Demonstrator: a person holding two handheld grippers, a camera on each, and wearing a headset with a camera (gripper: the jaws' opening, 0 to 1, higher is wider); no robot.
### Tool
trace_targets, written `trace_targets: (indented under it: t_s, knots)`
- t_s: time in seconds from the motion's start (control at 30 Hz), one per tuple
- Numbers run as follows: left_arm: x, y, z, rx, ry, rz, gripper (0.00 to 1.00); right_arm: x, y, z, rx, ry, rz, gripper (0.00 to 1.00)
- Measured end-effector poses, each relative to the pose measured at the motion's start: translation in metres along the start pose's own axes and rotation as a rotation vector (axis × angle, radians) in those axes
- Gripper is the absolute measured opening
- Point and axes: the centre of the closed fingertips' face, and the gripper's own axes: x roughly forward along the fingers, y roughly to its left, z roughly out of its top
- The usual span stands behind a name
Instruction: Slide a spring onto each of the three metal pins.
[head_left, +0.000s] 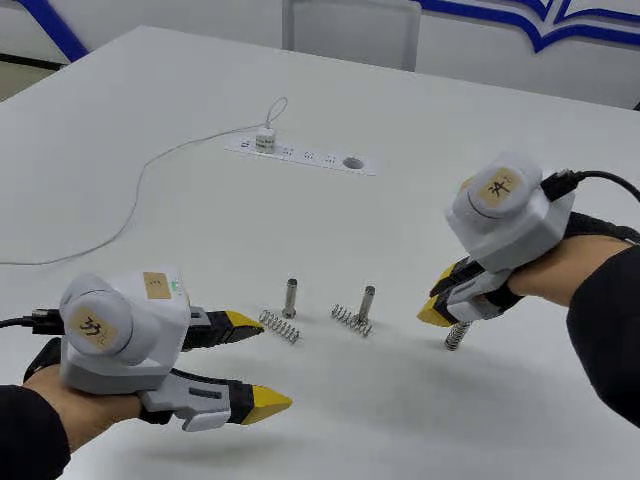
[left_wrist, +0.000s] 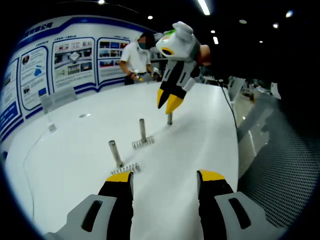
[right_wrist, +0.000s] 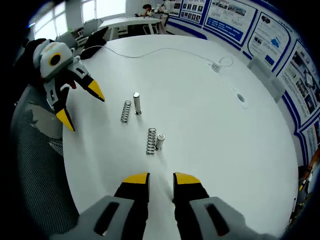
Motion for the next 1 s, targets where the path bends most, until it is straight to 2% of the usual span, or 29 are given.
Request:
trace_targets:
  t_s: [0.1,0.2,0.37,0.77,1.0]
  knots:
    - [0.0,0.001,0.001,-0.001,-0.003,0.003,0.52,0.02,0.009,0.006,0.02,-0.026,0.025,0.19]
    - [-0.001,0.001,0.001,-0.003,-0.004,0.007,0.52,0.034,0.009,0.008,0.042,-0.04,0.023,0.19]
    - [-0.001,0.003,0.0,-0.006,-0.004,0.012,0.52,0.05,0.012,0.012,0.086,-0.053,0.034,0.17]
    - [0.0,0.005,-0.001,-0.01,0.002,0.015,0.51,0.07,0.015,0.011,0.135,-0.049,0.053,0.16]
    - [0.001,0.005,-0.002,-0.011,0.003,0.017,0.51,0.073,0.015,0.008,0.156,-0.03,0.064,0.12]
